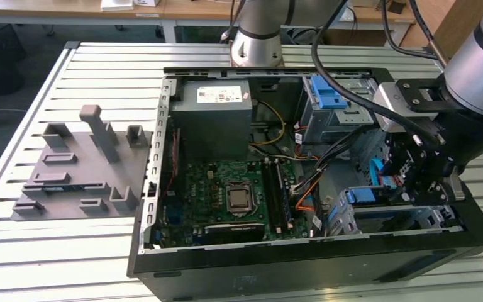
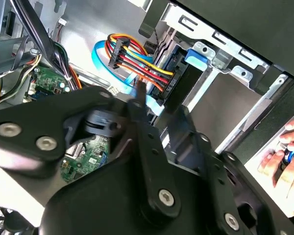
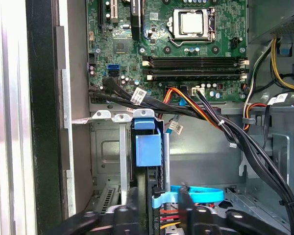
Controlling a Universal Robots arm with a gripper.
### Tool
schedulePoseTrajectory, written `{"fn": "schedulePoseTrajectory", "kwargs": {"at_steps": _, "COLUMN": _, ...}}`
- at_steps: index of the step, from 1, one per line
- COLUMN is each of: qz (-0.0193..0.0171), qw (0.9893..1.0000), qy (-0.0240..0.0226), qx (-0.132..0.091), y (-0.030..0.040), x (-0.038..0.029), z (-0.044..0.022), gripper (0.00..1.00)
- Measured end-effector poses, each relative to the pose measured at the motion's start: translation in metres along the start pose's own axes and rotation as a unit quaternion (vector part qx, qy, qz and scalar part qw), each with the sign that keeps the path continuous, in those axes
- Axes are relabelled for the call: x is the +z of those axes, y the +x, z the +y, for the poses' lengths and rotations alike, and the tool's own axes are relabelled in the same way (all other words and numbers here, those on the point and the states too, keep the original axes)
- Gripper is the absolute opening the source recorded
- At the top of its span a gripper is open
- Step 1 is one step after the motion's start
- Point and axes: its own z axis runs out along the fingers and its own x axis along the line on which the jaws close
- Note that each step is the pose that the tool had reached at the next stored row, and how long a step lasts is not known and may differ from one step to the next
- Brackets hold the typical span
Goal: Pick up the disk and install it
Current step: 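Insert the second disk wire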
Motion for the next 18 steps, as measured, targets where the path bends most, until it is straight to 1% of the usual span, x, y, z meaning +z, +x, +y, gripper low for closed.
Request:
{"fn": "schedulePoseTrajectory", "kwargs": {"at_steps": 2, "qz": -0.0007, "qw": 1.0, "qy": 0.0, "qx": 0.0, "y": 0.0001, "x": -0.0003, "z": 0.0, "gripper": 0.54}}
{"fn": "schedulePoseTrajectory", "kwargs": {"at_steps": 4, "qz": -0.0013, "qw": 1.0, "qy": -0.0001, "qx": 0.0, "y": -0.0001, "x": -0.0018, "z": -0.0001, "gripper": 0.54}}
{"fn": "schedulePoseTrajectory", "kwargs": {"at_steps": 5, "qz": -0.0015, "qw": 1.0, "qy": -0.0001, "qx": 0.0, "y": -0.0001, "x": -0.0028, "z": -0.0001, "gripper": 0.6}}
{"fn": "schedulePoseTrajectory", "kwargs": {"at_steps": 12, "qz": -0.0013, "qw": 1.0, "qy": -0.0001, "qx": 0.0, "y": -0.0002, "x": -0.0047, "z": -0.0001, "gripper": 0.6}}
{"fn": "schedulePoseTrajectory", "kwargs": {"at_steps": 18, "qz": -0.0016, "qw": 1.0, "qy": -0.0001, "qx": 0.0, "y": -0.0007, "x": -0.0148, "z": -0.0005, "gripper": 0.6}}
